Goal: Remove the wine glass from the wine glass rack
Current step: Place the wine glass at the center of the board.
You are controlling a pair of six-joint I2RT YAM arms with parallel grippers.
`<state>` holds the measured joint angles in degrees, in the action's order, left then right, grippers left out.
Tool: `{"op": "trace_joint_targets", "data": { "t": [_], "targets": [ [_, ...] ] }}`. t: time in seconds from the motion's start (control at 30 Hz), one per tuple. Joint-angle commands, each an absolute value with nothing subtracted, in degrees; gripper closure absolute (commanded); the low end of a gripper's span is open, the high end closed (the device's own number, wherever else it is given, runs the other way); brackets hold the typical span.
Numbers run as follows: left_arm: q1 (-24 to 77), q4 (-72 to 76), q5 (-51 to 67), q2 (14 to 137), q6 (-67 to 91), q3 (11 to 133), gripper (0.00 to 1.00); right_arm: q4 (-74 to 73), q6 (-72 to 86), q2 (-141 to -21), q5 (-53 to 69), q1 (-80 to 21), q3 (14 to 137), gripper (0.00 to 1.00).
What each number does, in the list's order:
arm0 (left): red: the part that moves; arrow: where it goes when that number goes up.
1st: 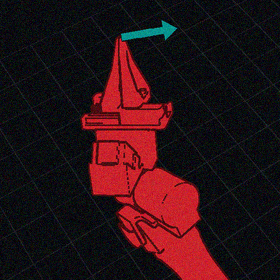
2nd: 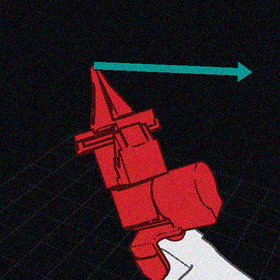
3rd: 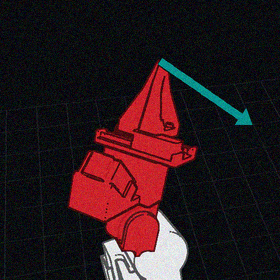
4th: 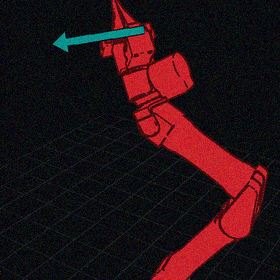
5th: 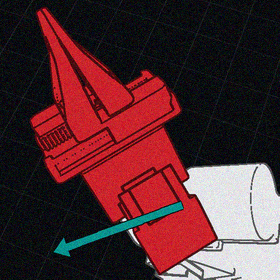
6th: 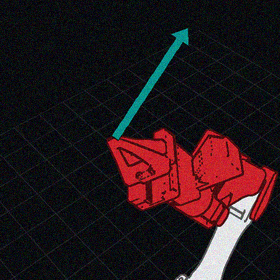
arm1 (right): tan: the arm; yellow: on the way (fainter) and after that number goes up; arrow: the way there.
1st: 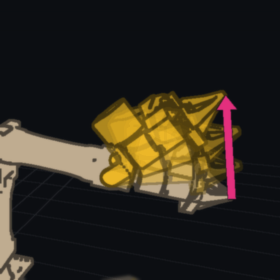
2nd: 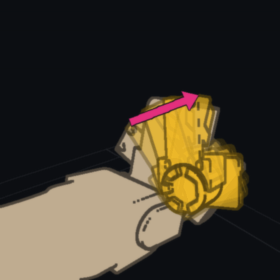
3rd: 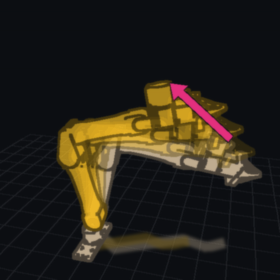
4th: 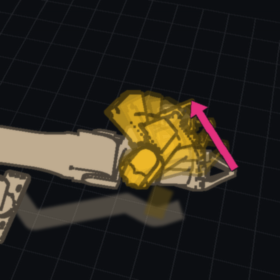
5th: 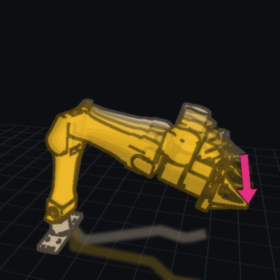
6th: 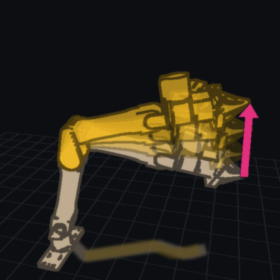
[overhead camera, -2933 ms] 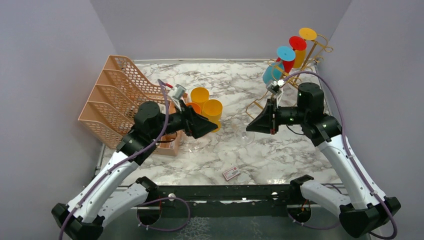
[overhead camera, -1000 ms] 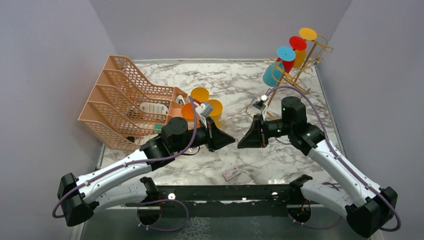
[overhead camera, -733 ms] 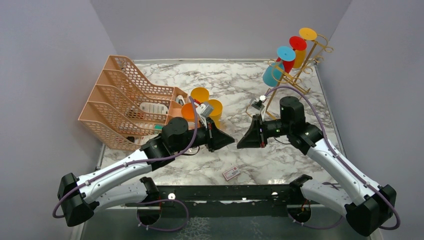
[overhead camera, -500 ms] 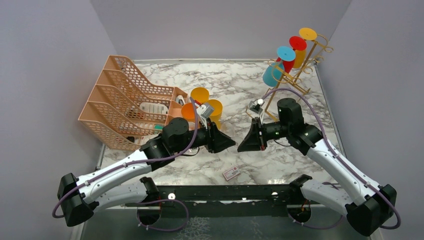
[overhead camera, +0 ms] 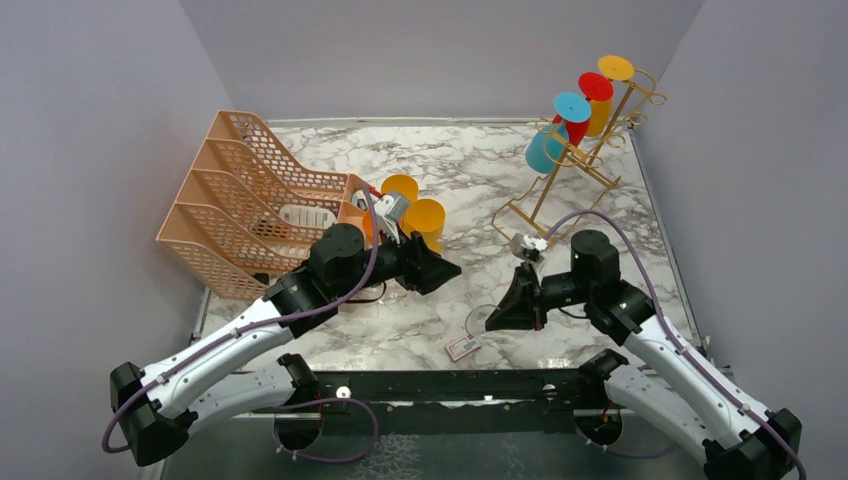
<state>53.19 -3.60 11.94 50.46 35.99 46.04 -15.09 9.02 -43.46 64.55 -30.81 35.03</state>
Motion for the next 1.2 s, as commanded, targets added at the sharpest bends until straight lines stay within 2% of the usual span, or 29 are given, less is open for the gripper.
{"op": "trace_joint_targets", "data": {
  "t": [0.0, 0.2, 0.4, 0.73, 1.17],
  "targets": [
    [47.10, -4.65, 16.72, 51.57, 36.95, 47.70, 0.27, -4.79, 2.36, -39.83, 69.19, -31.20, 31.32, 0.99],
    [37.26, 0.83, 29.60, 50.21, 39.82, 45.44, 0.07, -8.00, -13.31, -36.53, 77.46, -31.20, 29.08, 0.99],
    [34.67, 0.82, 33.23, 50.50, 40.38, 44.92, 0.02, -14.82, -26.46, -36.50, 82.68, -31.20, 29.77, 0.99],
    [29.80, -2.21, 39.79, 51.58, 38.27, 45.27, 0.07, -22.87, -37.66, -35.62, 82.31, -31.20, 30.52, 0.99],
    [28.04, -3.98, 61.41, 55.01, 30.49, 45.32, 0.21, -25.14, -41.81, -36.02, 84.10, -31.20, 31.48, 0.99]
  ]
}}
